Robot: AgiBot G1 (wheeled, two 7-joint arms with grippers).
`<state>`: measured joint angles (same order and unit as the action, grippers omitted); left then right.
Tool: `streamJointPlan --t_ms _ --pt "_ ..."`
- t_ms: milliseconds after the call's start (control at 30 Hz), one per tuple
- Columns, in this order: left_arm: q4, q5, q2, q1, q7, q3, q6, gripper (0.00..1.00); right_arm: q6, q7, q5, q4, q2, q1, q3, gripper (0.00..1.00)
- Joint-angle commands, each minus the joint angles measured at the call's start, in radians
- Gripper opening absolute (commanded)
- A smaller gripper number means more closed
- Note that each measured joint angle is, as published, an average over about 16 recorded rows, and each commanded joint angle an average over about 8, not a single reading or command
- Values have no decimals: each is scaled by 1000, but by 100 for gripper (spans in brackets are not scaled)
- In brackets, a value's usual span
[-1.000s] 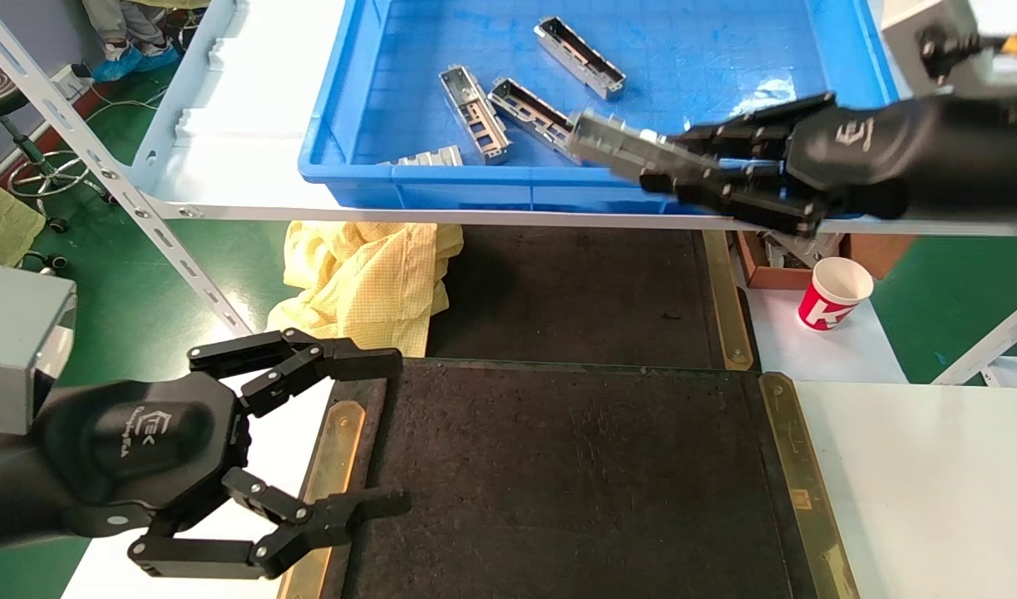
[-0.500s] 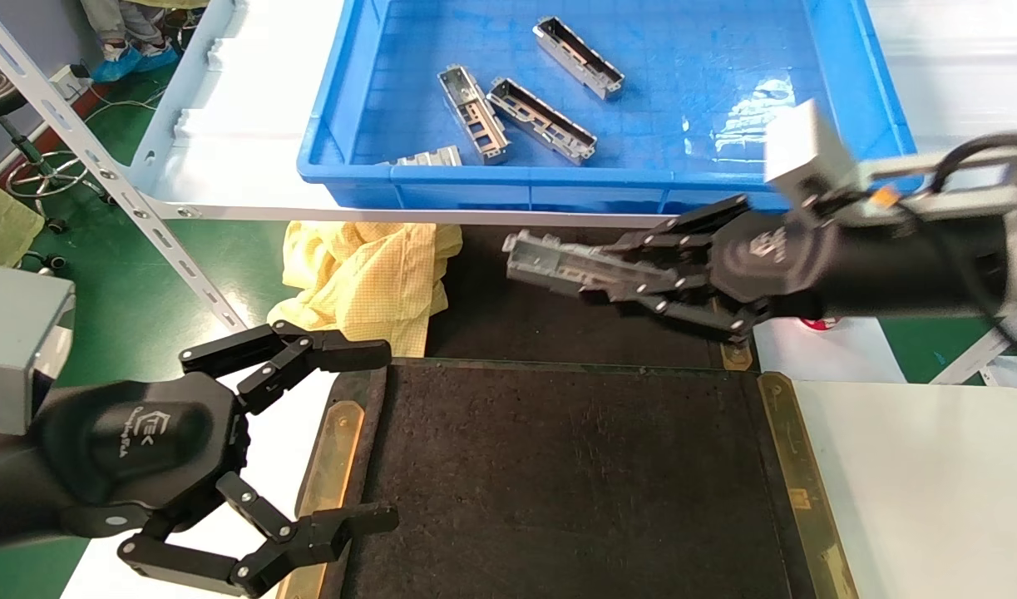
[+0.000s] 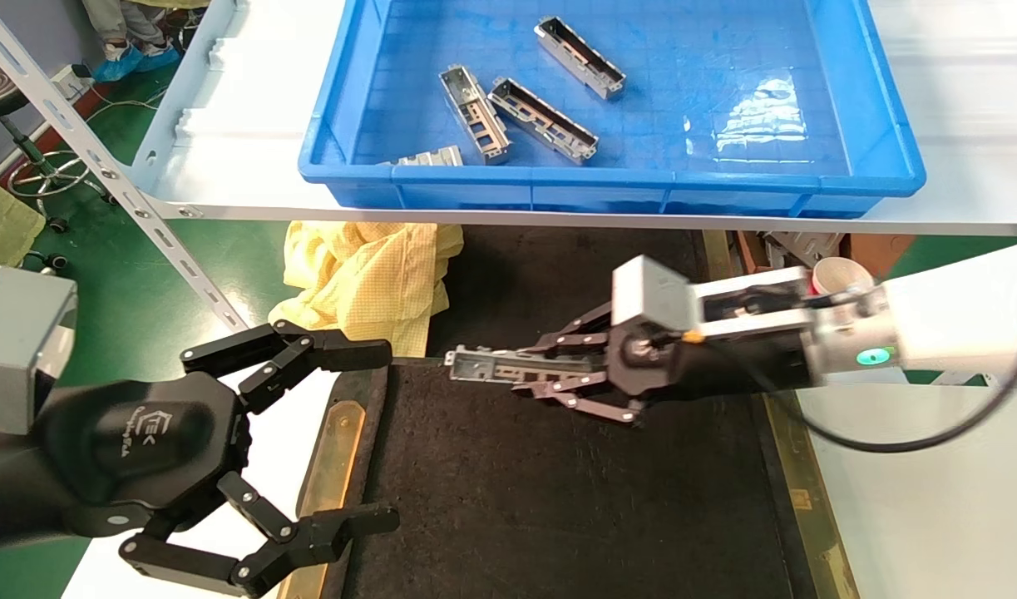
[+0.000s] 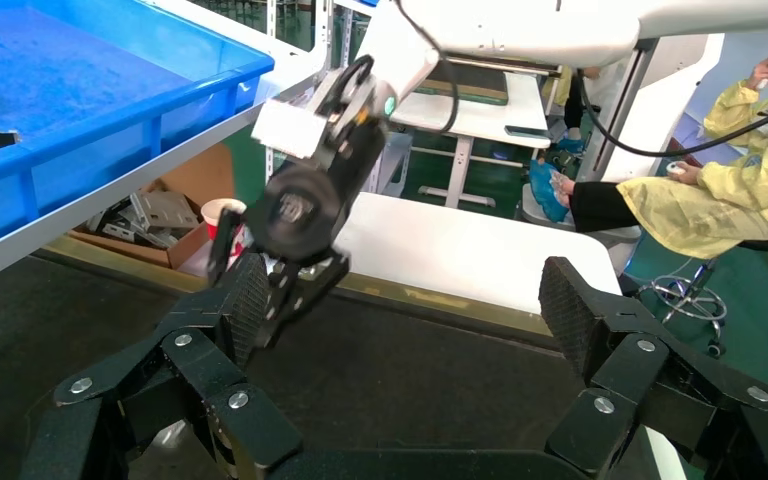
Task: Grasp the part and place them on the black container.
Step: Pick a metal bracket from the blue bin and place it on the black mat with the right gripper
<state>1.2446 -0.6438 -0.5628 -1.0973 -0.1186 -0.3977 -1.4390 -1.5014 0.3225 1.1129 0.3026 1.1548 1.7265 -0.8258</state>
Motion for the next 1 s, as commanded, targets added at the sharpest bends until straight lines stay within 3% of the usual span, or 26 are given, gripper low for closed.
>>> streamJointPlan --t_ms 33,267,500,733,1000 --pt "0 0 0 0 0 0 0 100 14 35 6 -33 35 -8 -4 0" --pt "0 0 0 0 0 0 0 100 80 122 13 -133 143 -36 -9 0" --pt "0 0 0 0 0 0 0 100 173 168 10 -180 194 -75 -9 0" --pt "0 0 0 0 0 0 0 100 297 169 3 -124 206 -136 -21 0" --pt "0 0 0 0 0 0 0 100 366 133 -14 -27 208 -187 -57 0"
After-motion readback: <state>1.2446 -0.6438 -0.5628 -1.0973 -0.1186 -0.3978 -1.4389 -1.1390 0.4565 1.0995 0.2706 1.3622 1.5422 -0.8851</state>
